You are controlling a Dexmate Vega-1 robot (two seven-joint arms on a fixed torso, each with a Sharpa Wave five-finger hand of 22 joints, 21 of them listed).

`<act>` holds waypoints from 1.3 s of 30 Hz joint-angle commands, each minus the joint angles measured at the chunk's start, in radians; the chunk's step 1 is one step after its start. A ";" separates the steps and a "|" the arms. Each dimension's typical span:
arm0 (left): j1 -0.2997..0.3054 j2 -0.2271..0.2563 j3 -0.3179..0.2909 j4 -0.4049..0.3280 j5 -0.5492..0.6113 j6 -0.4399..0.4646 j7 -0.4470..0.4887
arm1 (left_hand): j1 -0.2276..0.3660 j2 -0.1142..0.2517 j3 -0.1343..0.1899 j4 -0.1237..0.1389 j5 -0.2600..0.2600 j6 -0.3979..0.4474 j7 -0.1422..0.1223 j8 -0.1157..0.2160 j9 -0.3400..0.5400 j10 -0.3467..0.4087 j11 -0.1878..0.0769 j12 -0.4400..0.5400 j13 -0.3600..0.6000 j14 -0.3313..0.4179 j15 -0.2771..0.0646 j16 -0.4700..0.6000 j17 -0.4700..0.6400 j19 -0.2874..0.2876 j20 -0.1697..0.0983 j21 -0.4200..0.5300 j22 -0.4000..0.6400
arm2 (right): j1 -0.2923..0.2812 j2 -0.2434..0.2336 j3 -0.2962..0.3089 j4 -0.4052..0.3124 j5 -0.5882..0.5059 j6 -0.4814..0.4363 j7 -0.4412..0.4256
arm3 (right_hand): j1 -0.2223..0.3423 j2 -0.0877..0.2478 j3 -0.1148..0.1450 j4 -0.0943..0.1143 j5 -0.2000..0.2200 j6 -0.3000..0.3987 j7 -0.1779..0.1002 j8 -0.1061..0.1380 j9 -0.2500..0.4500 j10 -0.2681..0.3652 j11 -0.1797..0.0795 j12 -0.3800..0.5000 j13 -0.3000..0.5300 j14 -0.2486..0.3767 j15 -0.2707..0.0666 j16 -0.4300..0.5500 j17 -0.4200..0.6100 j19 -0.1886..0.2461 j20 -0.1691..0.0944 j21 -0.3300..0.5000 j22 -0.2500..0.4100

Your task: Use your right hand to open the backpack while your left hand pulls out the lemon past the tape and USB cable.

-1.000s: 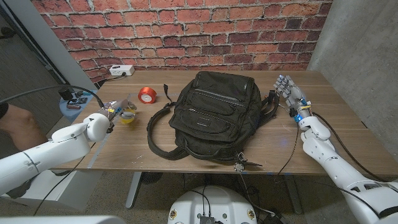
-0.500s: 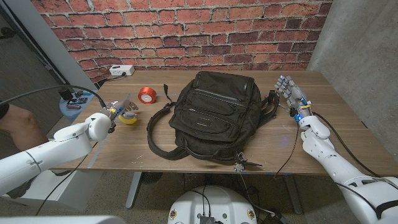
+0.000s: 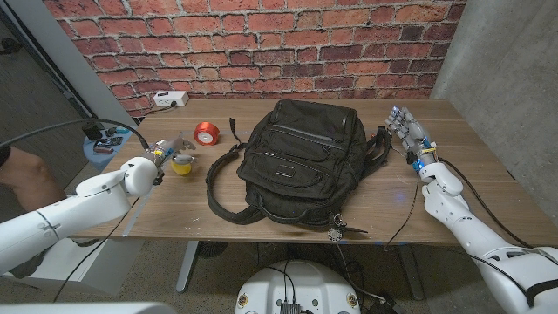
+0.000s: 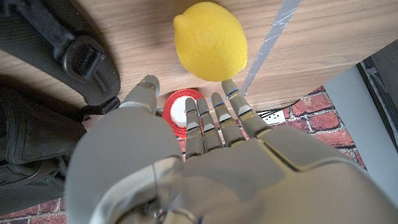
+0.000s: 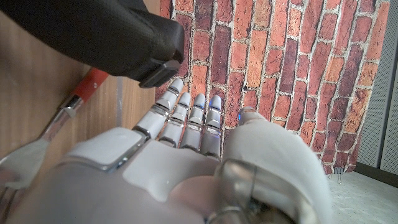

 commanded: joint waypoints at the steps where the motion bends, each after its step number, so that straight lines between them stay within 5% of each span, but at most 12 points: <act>1: 0.023 -0.005 -0.034 -0.016 -0.052 -0.028 0.022 | -0.053 -0.007 -0.011 0.022 -0.018 -0.053 0.001 -0.008 -0.010 -0.037 0.004 -0.035 -0.012 -0.037 0.007 -0.013 -0.012 -0.022 0.005 -0.012 -0.003 | -0.022 -0.005 0.005 -0.026 0.004 0.004 -0.007 | -0.010 0.000 0.010 -0.002 0.001 0.002 -0.003 0.005 -0.001 0.008 -0.002 0.008 -0.003 0.001 -0.076 0.007 -0.004 -0.005 -0.073 0.002 0.001; 15: 0.089 -0.036 -0.136 -0.021 -0.211 -0.129 0.051 | -0.158 0.020 -0.031 0.057 -0.047 -0.171 -0.016 -0.010 -0.049 -0.124 0.043 -0.134 -0.070 -0.121 0.037 -0.029 -0.063 -0.083 0.012 -0.057 -0.014 | -0.060 -0.016 0.010 -0.080 0.005 0.007 -0.028 | -0.012 -0.001 0.018 -0.007 0.001 0.003 -0.002 0.005 -0.002 0.008 0.000 0.008 -0.012 0.000 -0.075 0.008 -0.015 -0.006 -0.072 0.002 0.001; 39: 0.069 -0.139 -0.160 0.029 -0.335 -0.303 0.041 | -0.257 0.070 -0.033 0.108 -0.056 -0.254 0.004 -0.009 -0.080 -0.158 0.069 -0.192 -0.125 -0.170 0.070 -0.031 -0.105 -0.105 0.018 -0.085 -0.015 | -0.134 -0.061 0.017 -0.199 -0.005 -0.015 -0.083 | -0.027 0.001 0.028 -0.012 -0.001 -0.006 -0.008 0.002 -0.005 -0.004 -0.003 0.006 -0.030 -0.016 -0.075 0.010 -0.028 -0.018 -0.078 -0.002 -0.001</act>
